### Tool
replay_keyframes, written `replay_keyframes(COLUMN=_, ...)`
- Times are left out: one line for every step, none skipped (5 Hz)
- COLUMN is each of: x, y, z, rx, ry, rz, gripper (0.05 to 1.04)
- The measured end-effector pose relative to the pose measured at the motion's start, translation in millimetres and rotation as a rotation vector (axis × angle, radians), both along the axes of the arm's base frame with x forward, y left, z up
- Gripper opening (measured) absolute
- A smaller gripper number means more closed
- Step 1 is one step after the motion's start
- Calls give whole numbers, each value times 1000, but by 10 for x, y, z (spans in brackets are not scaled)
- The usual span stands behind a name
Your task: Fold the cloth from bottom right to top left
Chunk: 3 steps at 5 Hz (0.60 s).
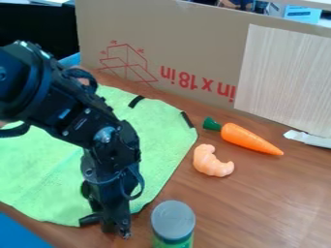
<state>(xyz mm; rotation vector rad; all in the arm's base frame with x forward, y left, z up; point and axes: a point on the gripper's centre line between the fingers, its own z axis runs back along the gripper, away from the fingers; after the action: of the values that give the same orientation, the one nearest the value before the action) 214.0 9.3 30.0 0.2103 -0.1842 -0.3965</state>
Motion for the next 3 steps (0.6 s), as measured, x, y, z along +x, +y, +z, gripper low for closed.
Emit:
replay_keyframes(x=-36, y=6, z=88, rx=-24, ry=-4, rz=5, gripper=156)
replay_keyframes(x=-27, y=46, z=268, rx=-77, ry=-21, rz=24, gripper=65)
replay_keyframes(x=59, y=85, z=444, rx=-113, ry=-23, rz=50, gripper=54)
